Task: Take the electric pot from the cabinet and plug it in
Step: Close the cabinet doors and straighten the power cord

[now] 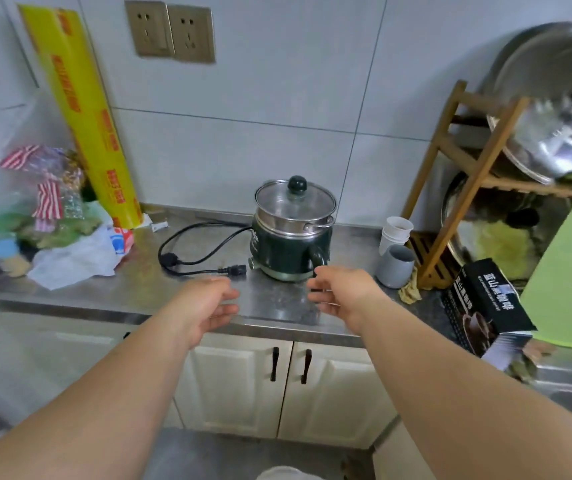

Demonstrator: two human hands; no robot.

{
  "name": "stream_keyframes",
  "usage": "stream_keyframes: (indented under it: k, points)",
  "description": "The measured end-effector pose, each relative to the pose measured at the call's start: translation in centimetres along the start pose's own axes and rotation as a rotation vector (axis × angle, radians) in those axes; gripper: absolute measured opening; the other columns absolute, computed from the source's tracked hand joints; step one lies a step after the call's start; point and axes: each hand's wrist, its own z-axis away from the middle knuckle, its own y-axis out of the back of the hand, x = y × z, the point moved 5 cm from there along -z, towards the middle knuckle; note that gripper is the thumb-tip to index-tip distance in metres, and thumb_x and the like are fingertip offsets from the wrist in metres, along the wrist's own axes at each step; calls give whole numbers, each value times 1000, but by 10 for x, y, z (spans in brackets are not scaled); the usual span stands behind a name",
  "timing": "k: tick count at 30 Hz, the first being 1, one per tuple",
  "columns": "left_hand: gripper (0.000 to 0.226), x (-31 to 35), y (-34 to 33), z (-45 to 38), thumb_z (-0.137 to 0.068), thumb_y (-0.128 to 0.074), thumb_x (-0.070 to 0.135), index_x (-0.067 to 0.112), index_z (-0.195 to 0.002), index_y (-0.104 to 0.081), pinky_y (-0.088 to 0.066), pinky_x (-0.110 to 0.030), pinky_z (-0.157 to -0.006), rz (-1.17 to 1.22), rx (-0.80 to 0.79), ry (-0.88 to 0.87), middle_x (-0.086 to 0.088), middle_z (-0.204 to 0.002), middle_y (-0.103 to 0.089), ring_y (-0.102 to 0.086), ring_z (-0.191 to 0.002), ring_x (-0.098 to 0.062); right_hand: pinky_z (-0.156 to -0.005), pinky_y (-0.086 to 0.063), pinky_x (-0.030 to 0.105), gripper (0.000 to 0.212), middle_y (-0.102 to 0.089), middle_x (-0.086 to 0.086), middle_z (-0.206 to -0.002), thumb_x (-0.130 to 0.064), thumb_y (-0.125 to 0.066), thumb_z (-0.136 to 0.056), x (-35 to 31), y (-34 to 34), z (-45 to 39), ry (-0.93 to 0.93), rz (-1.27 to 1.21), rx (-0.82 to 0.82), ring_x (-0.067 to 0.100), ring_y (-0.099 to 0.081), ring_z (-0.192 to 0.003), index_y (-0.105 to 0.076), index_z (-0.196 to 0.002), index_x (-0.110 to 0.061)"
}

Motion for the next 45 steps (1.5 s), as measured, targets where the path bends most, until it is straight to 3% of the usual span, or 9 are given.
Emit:
stream_keyframes:
  k: [10,15,19,21,25,30,35,39,45]
  points:
    - [15,58,5,-57,-92,-46,9,19,-100,-55,-51,-38,-85,-133,6,-83,-5,-91,-58,-59,-86,-21,-60,-46,24,9,-66,5,-80,-15,-52,-91,-65,-35,-26,117,15,16,15,-60,-62,-61,-93,-14]
    - [22,60,53,-117,-91,-43,7,14,-72,-54,-45,-34,-74,-203,99,-28,-6,-75,-52,-54,-79,-25,-57,-41,19,18,-60,3,-73,-7,-46,-93,-65,-102,-56,40,168,-80,13,-52,-59,-63,-91,-11]
    - [19,66,106,-173,-93,-43,8,6,-101,-59,-44,-31,-68,-343,173,-16,-7,-70,-50,-49,-65,-23,-60,-45,23,22,-60,5,-84,-6,-46,-91,-59,-161,-93,27,326,-97,14,-57,-64,-59,-108,-10]
    - [32,66,123,-190,-95,-41,11,-5,-117,-58,-44,-37,-75,-497,170,-23,-14,-85,-55,-52,-77,-28,-67,-50,26,33,-59,5,-97,-7,-45,-89,-58,-180,-108,93,528,-79,17,-60,-78,-55,-120,-15]
    - [32,52,144,-211,-91,-45,11,-9,-111,-62,-49,-39,-80,-740,144,79,-26,-108,-66,-62,-103,-40,-94,-48,32,44,-47,2,-128,-10,-47,-88,-60,-224,-123,360,1107,-72,21,-50,-114,-51,-130,-23]
    - [48,39,127,-213,-93,-48,23,19,-140,-37,-43,-26,-49,-441,4,171,-20,-81,-65,-55,-58,-26,-83,-51,36,22,-50,3,-101,-11,-44,-85,-56,-251,-129,432,1321,-89,24,-53,-88,-60,-100,-14]
    - [63,33,107,-223,-94,-46,35,32,-149,-17,-54,-30,-51,-534,-106,236,-16,-78,-62,-58,-57,-26,-86,-50,36,33,-64,7,-112,-22,-46,-84,-16,-250,-145,276,1570,-293,28,-59,-104,-64,-110,-17]
    - [40,30,104,-233,-93,-48,26,12,-130,-45,-58,-40,-68,-589,-56,205,-14,-80,-60,-60,-66,-29,-104,-30,42,41,-50,0,-134,-29,-45,-87,-3,-241,-162,387,1572,-262,24,-39,-130,-50,-128,-28]
    - [16,42,110,-242,-87,-48,14,19,-100,-53,-60,-43,-72,-371,149,61,-18,-104,-62,-63,-69,-32,-96,-34,37,32,-60,4,-116,-22,-63,-77,0,-242,-180,416,1671,-209,28,-47,-116,-61,-108,-25]
